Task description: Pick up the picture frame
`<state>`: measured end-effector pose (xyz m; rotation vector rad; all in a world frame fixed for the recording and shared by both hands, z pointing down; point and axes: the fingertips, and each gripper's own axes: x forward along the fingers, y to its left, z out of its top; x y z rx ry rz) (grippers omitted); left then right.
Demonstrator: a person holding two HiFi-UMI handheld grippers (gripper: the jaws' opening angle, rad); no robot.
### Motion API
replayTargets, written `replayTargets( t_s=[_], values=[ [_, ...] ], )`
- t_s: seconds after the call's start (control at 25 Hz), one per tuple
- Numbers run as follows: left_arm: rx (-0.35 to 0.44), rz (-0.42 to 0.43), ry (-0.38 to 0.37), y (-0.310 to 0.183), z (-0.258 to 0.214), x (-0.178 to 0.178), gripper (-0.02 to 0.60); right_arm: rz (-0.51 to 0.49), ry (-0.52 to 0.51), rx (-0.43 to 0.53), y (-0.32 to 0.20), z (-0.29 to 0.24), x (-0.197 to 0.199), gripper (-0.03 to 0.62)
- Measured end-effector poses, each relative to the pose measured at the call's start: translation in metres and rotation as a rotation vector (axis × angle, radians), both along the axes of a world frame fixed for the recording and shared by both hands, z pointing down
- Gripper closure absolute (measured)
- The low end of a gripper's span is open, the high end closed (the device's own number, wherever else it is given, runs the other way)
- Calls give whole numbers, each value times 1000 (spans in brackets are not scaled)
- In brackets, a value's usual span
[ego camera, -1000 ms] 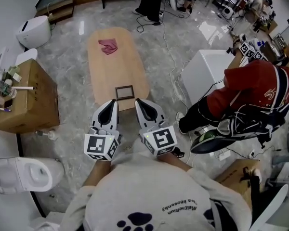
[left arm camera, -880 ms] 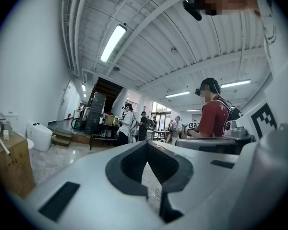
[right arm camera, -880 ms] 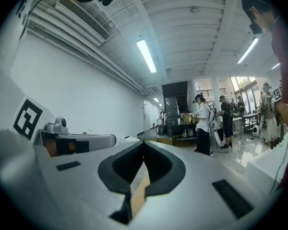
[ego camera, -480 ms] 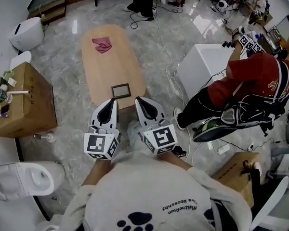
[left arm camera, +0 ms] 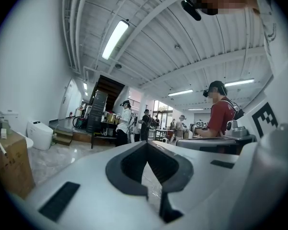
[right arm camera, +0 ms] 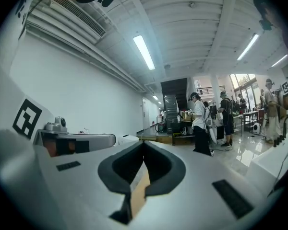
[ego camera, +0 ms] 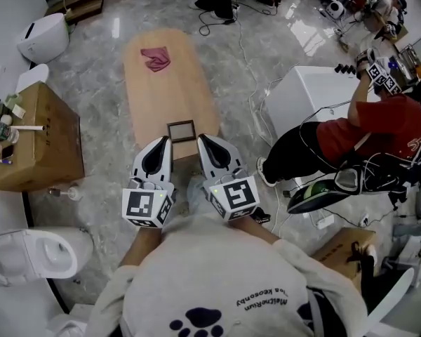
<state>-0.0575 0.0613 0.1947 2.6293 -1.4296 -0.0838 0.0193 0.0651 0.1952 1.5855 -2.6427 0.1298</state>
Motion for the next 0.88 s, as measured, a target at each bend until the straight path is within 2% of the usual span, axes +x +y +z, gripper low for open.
replayTargets(
  t_s=[0.88],
  values=[
    [-29, -126, 3, -140, 4, -8, 574, -111, 13, -36, -153, 7, -6, 586]
  ],
)
